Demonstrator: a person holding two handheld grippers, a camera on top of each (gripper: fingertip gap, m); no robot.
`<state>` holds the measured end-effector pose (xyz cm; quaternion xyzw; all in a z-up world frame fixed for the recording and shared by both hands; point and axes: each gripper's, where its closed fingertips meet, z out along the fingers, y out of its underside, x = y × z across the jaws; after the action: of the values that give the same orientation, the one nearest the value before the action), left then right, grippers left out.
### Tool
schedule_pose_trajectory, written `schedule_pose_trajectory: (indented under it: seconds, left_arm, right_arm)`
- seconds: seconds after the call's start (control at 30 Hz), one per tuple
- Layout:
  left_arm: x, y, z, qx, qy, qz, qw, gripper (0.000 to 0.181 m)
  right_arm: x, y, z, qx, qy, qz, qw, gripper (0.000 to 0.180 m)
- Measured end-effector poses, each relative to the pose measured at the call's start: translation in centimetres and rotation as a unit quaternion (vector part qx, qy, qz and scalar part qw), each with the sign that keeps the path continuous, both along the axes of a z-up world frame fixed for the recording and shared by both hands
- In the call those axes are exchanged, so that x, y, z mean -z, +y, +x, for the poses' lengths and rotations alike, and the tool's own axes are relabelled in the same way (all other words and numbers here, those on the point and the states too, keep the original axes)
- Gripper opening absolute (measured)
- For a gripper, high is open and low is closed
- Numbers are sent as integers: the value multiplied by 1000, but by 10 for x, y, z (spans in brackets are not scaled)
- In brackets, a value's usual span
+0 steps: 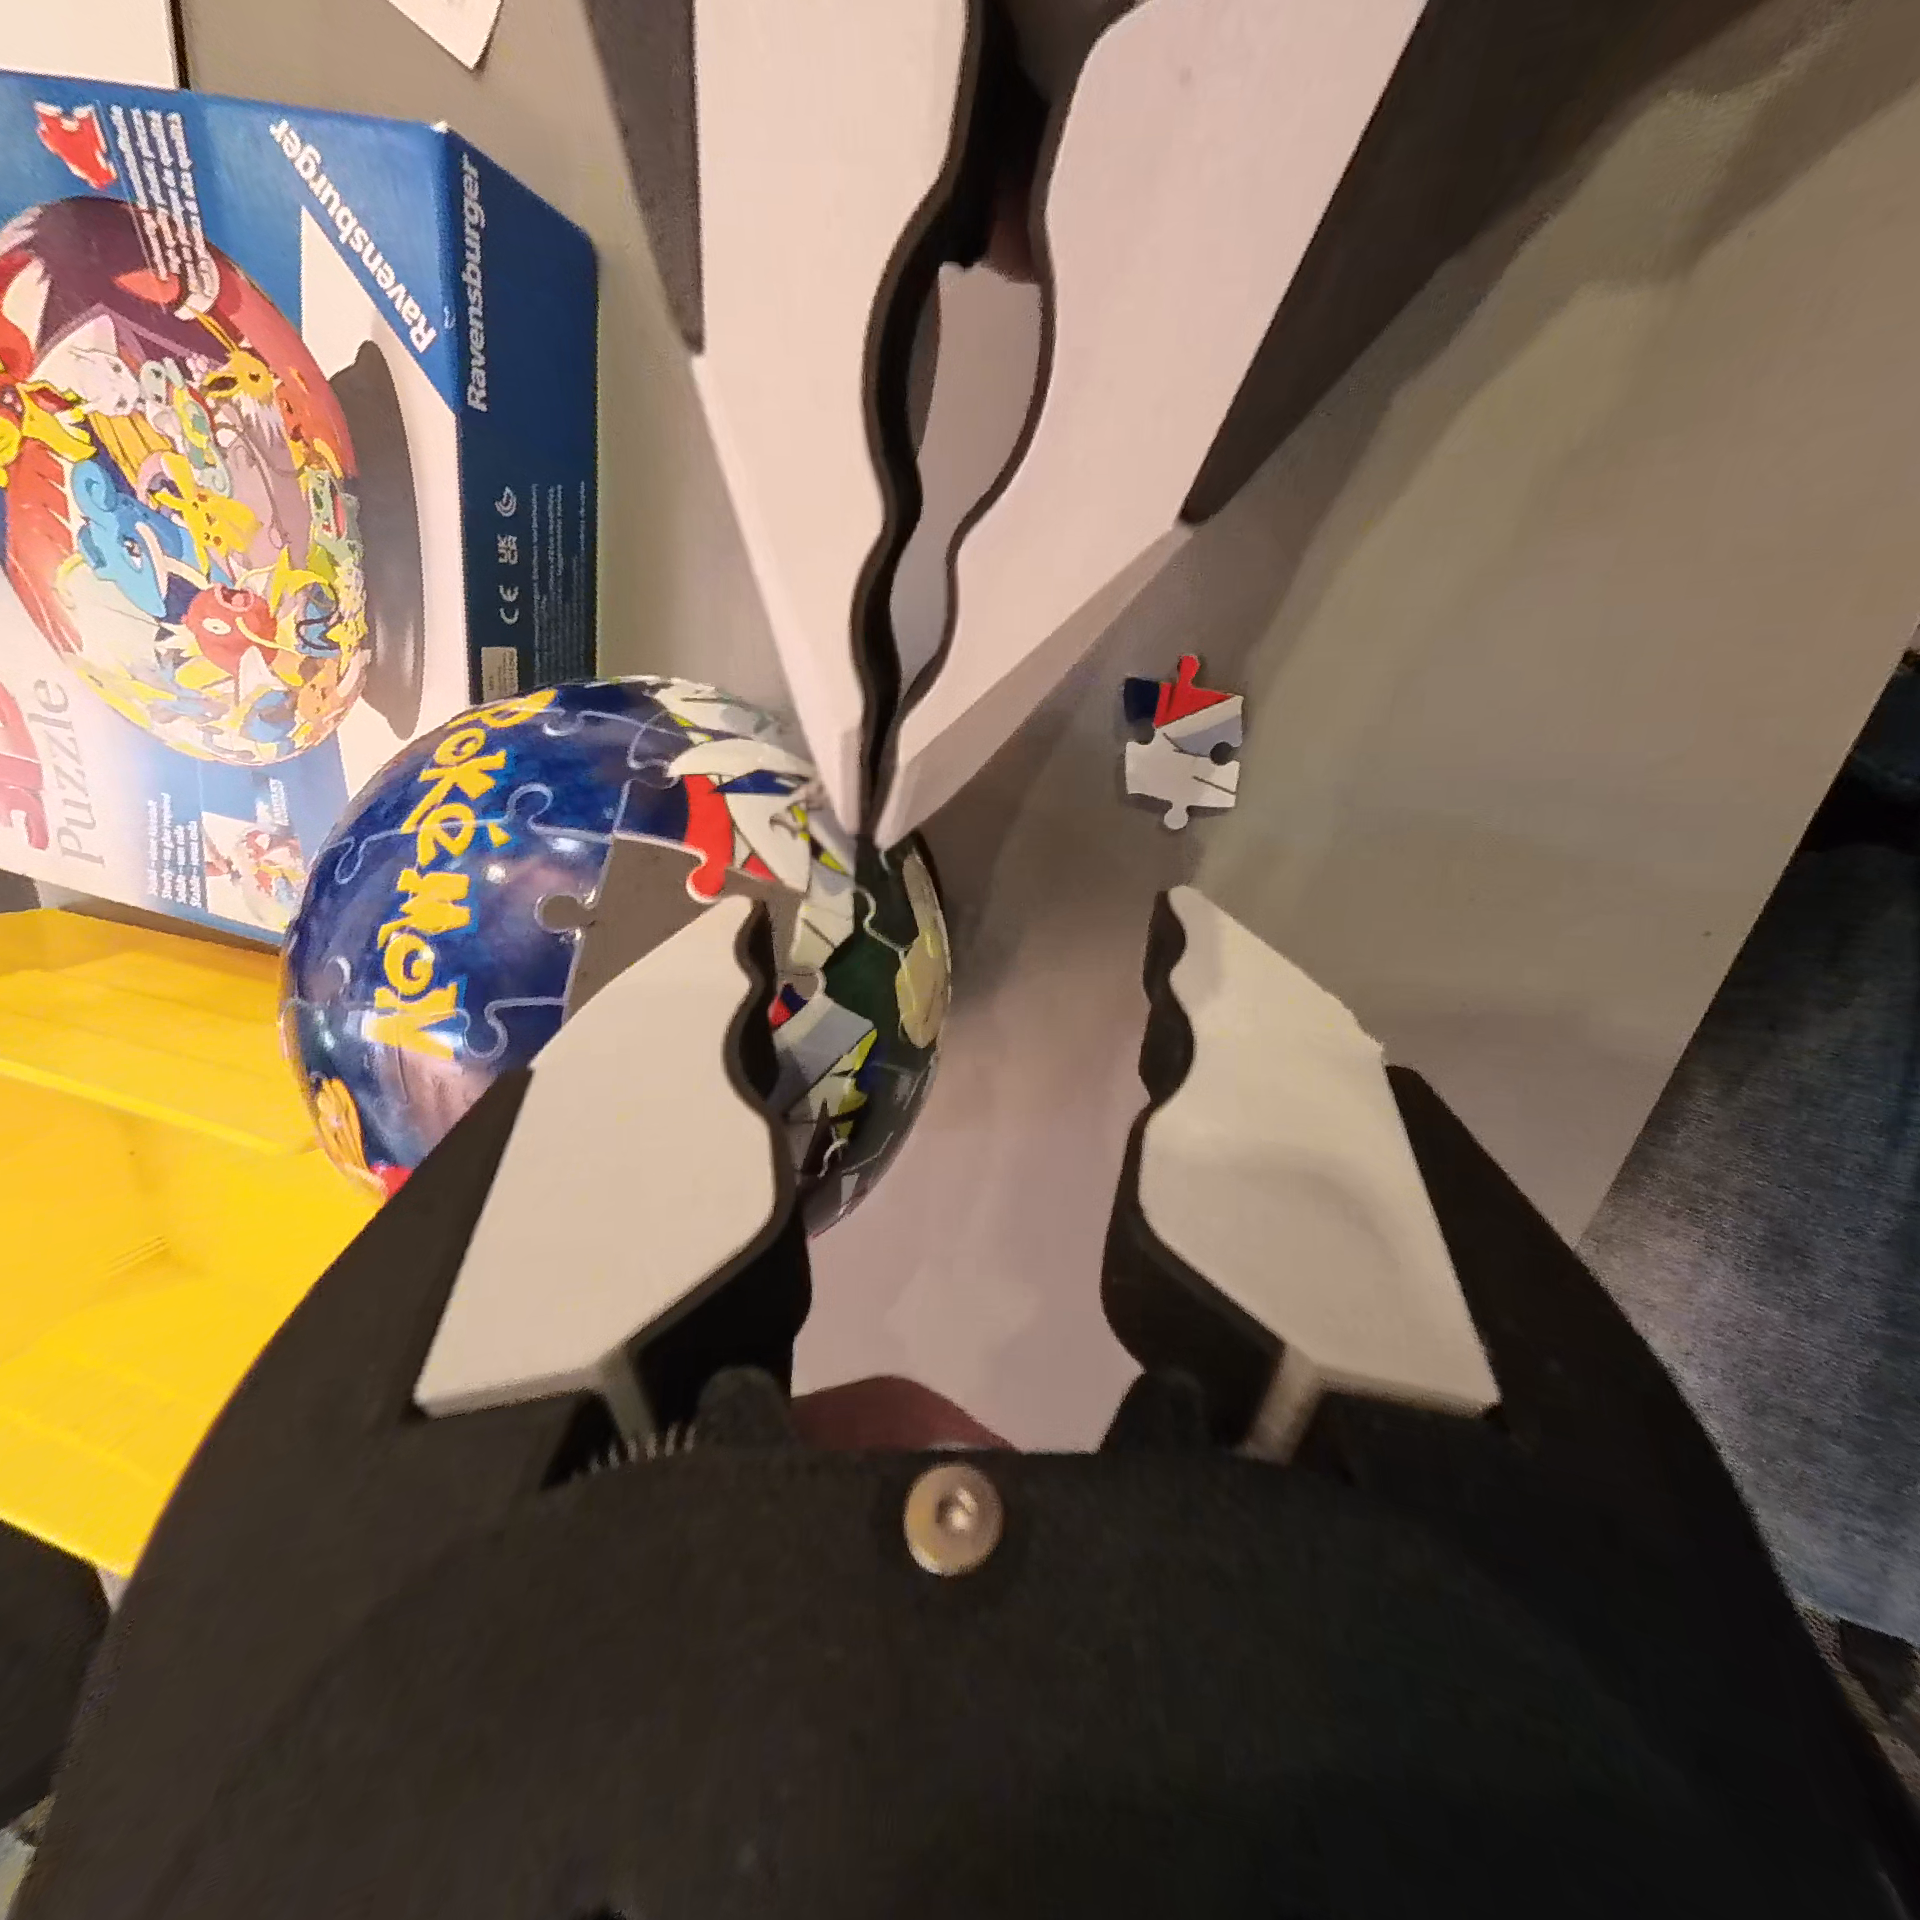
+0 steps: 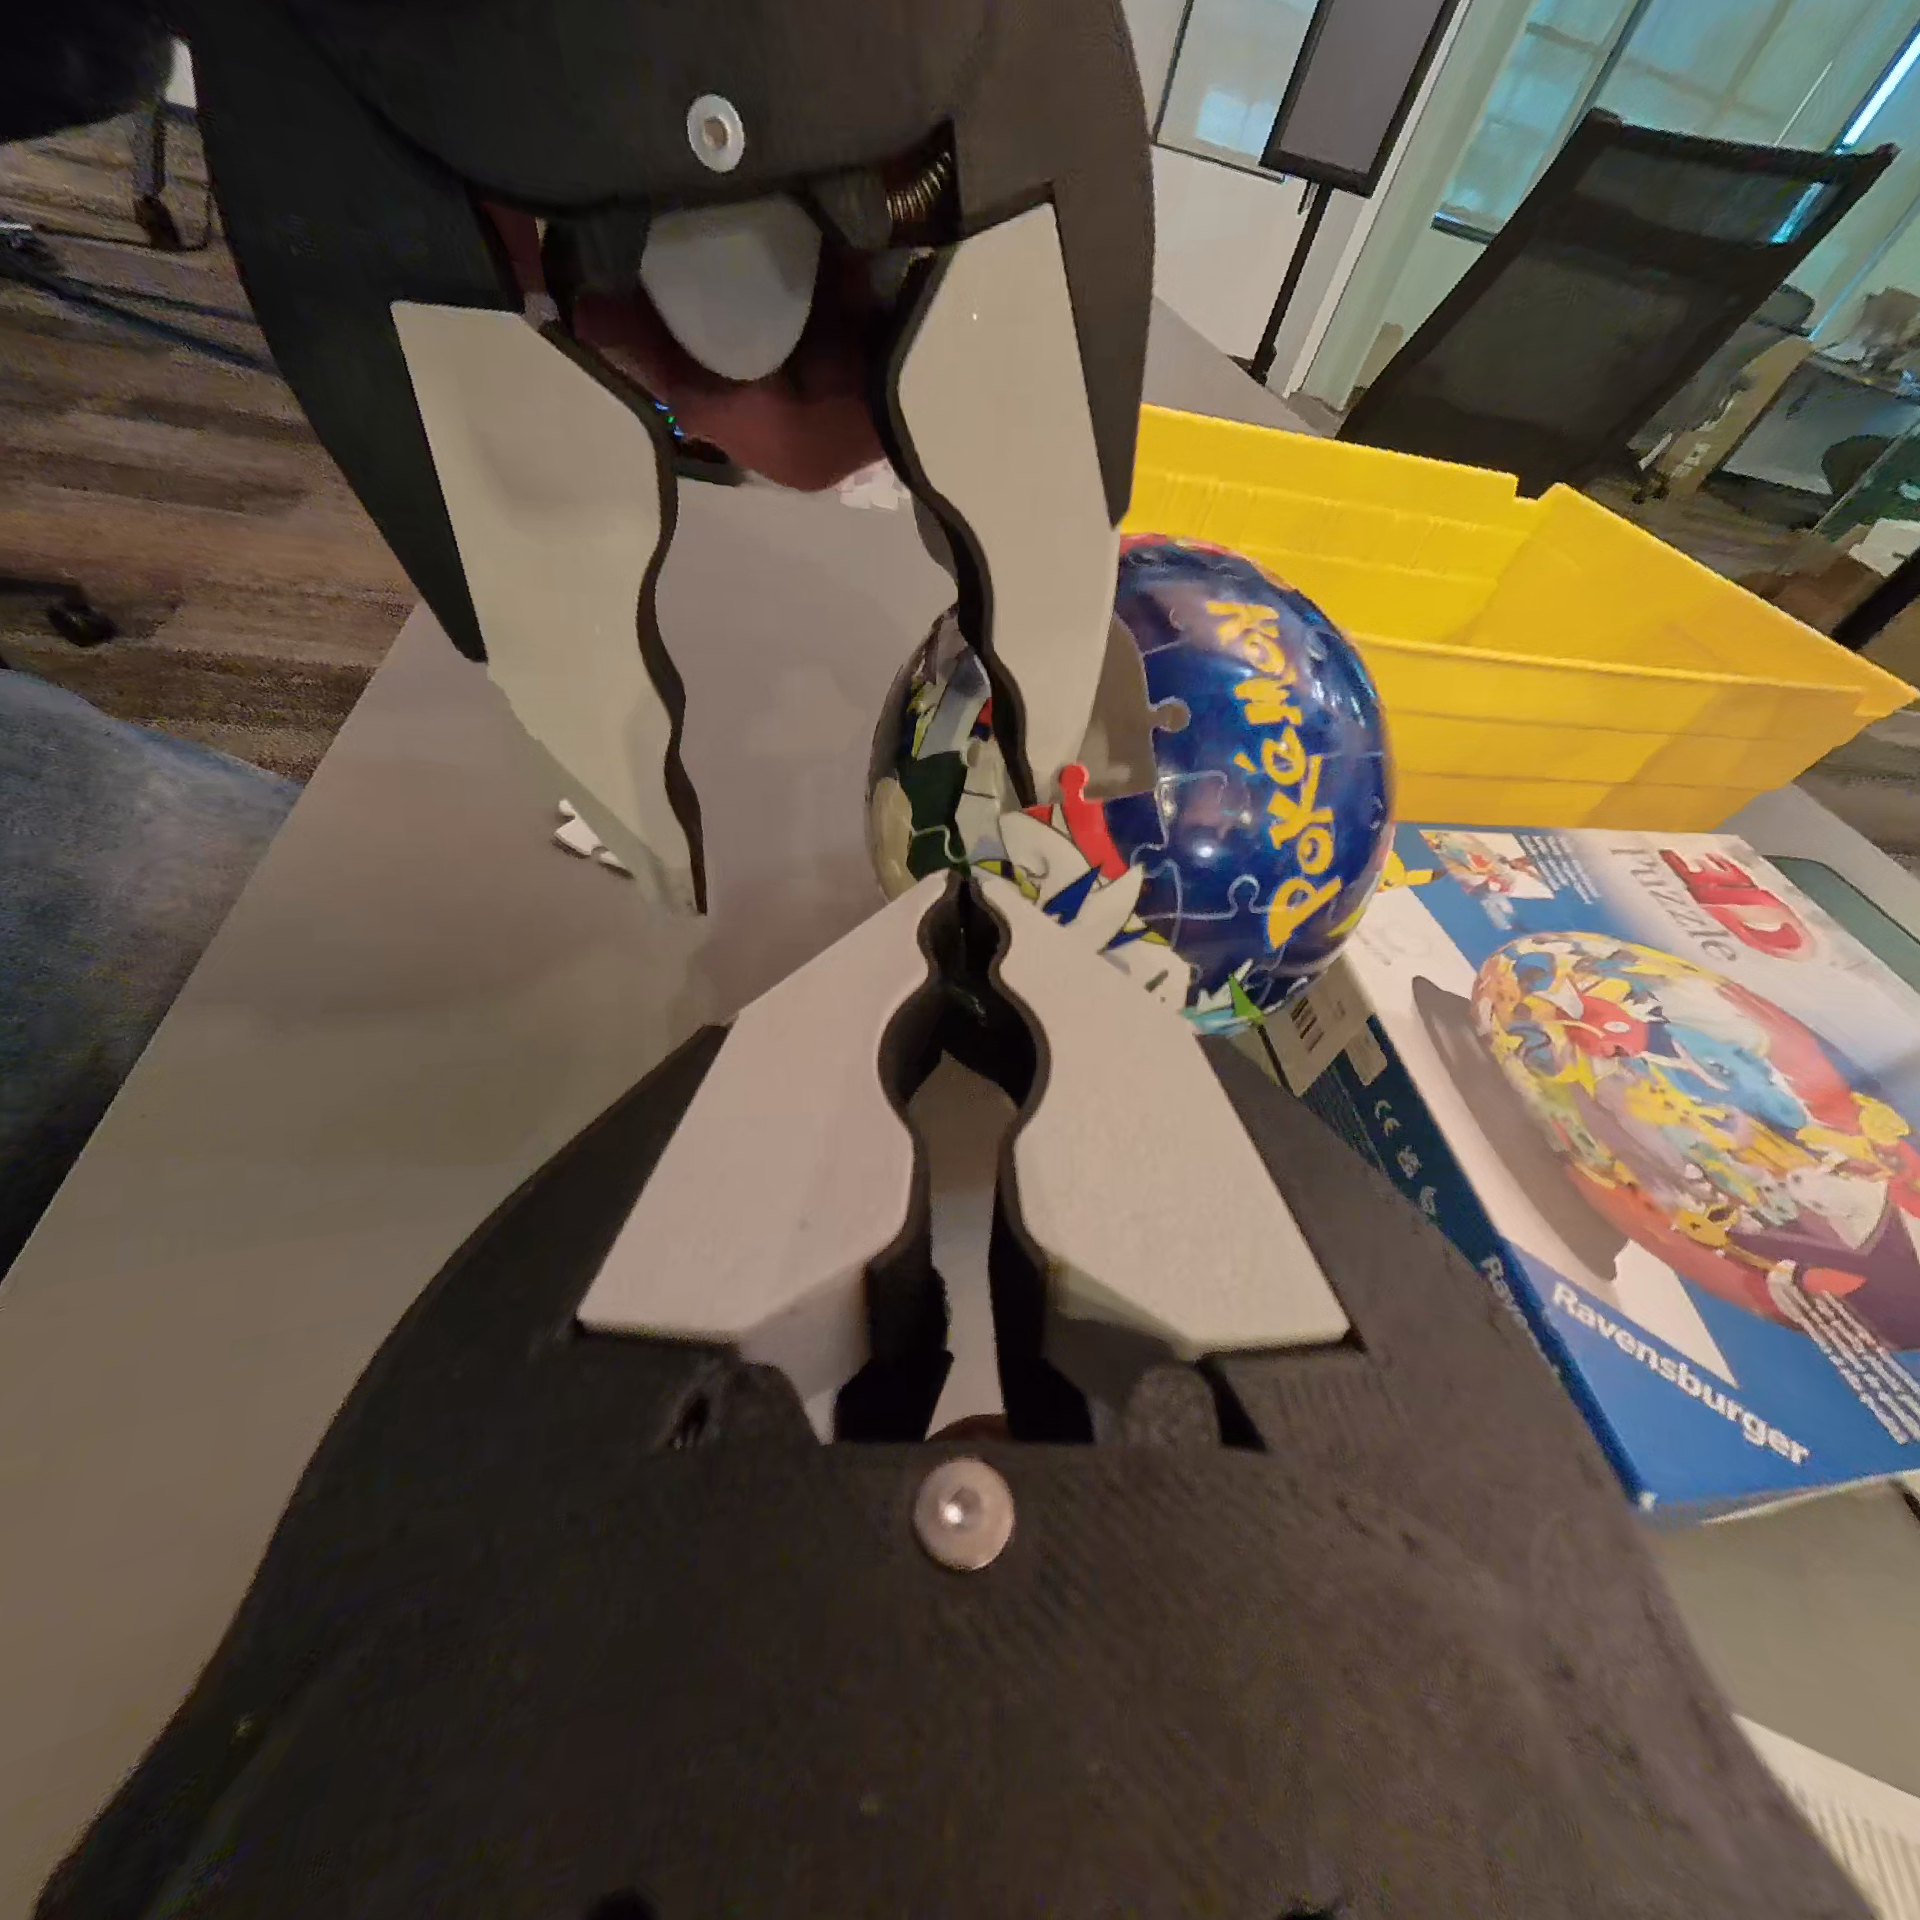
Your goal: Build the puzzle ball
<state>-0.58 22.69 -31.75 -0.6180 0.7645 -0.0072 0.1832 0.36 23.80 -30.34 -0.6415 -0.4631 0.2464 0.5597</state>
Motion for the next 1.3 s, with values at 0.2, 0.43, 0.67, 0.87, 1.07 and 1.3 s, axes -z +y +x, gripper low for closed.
schedule_pose_trajectory:
  seconds: [0.2, 0.43, 0.67, 0.87, 1.07, 1.3]
  left_arm:
    - [2, -1, -2, 4, 17, 6, 1000, 61]
    - [3, -2, -4, 0, 20, 2, 1000, 60]
    - [5, -1, -6, 4, 27, 5, 1000, 58]
    - [3, 1, -5, -1, 16, 1, 1000, 59]
    - [3, 2, -5, 0, 15, -6, 1000, 59]
    - [5, 0, -2, 13, 20, -10, 1000, 58]
  right_arm:
    - [-2, 4, -2, 15, 1, 12, 1000, 0]
    - [-2, 6, -9, 25, -10, 28, 999, 0]
    - [-2, 5, -9, 30, -19, 43, 998, 0]
    - [-6, 14, 2, 74, -33, 97, 992, 0]
    - [-6, 18, 2, 94, -56, 136, 985, 27]
    - [-6, 26, 6, 112, -56, 133, 983, 37]
